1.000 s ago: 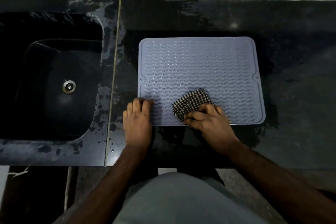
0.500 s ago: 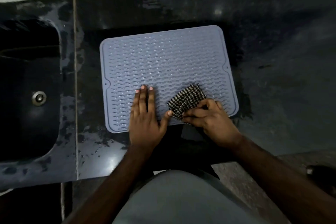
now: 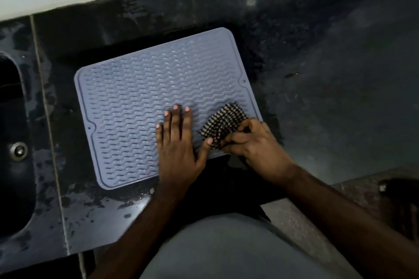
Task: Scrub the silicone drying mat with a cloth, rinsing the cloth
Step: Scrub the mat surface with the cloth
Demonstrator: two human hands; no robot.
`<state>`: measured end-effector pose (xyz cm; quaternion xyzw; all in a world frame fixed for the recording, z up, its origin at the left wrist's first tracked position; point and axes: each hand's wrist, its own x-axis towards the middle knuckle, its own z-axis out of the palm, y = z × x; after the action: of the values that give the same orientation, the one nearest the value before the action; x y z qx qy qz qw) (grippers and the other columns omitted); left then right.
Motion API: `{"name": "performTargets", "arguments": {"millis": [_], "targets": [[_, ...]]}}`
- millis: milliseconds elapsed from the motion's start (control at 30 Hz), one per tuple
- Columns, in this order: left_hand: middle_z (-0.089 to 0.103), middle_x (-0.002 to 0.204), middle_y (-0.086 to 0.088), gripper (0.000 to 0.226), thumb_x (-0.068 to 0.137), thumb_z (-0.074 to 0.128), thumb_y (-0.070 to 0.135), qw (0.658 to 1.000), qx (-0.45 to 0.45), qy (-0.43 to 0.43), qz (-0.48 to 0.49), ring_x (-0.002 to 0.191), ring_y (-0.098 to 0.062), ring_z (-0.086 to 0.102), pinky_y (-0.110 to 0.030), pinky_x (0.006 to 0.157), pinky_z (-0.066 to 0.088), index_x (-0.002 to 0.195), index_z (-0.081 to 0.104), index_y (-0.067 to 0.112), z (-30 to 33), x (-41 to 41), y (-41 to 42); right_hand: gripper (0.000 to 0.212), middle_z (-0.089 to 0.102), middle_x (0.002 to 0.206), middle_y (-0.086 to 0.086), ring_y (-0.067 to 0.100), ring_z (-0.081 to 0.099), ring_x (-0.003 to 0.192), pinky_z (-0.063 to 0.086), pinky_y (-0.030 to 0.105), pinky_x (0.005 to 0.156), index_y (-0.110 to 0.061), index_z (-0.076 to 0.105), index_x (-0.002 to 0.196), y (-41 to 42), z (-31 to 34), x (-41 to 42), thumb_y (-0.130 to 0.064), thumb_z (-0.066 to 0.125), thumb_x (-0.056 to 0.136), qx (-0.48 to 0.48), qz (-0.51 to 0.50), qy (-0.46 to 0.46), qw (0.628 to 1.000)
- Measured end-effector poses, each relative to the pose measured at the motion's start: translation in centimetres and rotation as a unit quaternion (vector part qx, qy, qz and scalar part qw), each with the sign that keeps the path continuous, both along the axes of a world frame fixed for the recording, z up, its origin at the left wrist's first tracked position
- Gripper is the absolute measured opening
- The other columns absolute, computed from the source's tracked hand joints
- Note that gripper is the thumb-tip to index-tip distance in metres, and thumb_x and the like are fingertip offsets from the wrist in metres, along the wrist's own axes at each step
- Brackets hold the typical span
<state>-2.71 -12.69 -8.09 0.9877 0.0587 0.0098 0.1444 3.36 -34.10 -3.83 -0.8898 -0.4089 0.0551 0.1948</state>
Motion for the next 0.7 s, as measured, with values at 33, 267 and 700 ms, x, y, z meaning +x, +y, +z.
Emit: {"name": "performTargets", "arguments": {"millis": [33,267,700], "targets": [[0.011,0.169,-0.013,0.081,0.097,0.033,0.065,0.999,0.034,0.018,-0.001,0.157,-0.032,0.007,-0.055,0.125,0.010,0.162,0.016,0.020,-0.1,0.2,-0.3,0.027,0.069,0.112,-0.020,0.025,0.044,0.105,0.034,0.035,0.080,-0.033,0.076,0.104,-0.7,-0.2,0.1,-0.024,0.073,0.079,0.002,-0.005,0.003,1.000],[0.006,0.165,-0.029,0.093,0.092,0.021,0.080,0.995,0.079,0.066,0.014,0.154,-0.046,-0.002,-0.069,0.119,0.007,0.162,0.011,0.020,-0.5,1.3,-1.8,0.020,0.067,0.109,-0.020,0.026,0.048,0.101,0.040,0.041,0.076,-0.033,0.076,0.096,-2.7,-0.5,0.3,-0.032,0.060,0.083,-0.004,-0.055,0.010,0.998],[0.006,0.168,-0.015,0.078,0.099,0.030,0.068,0.999,-0.028,0.027,-0.024,0.156,-0.034,0.001,-0.056,0.125,0.004,0.161,0.018,0.022,1.9,4.6,-1.0,0.041,0.070,0.106,-0.004,0.033,0.048,0.092,0.042,0.037,0.080,-0.018,0.074,0.107,0.0,4.6,4.3,-0.009,0.040,0.086,0.022,-0.213,-0.029,0.976]]}}
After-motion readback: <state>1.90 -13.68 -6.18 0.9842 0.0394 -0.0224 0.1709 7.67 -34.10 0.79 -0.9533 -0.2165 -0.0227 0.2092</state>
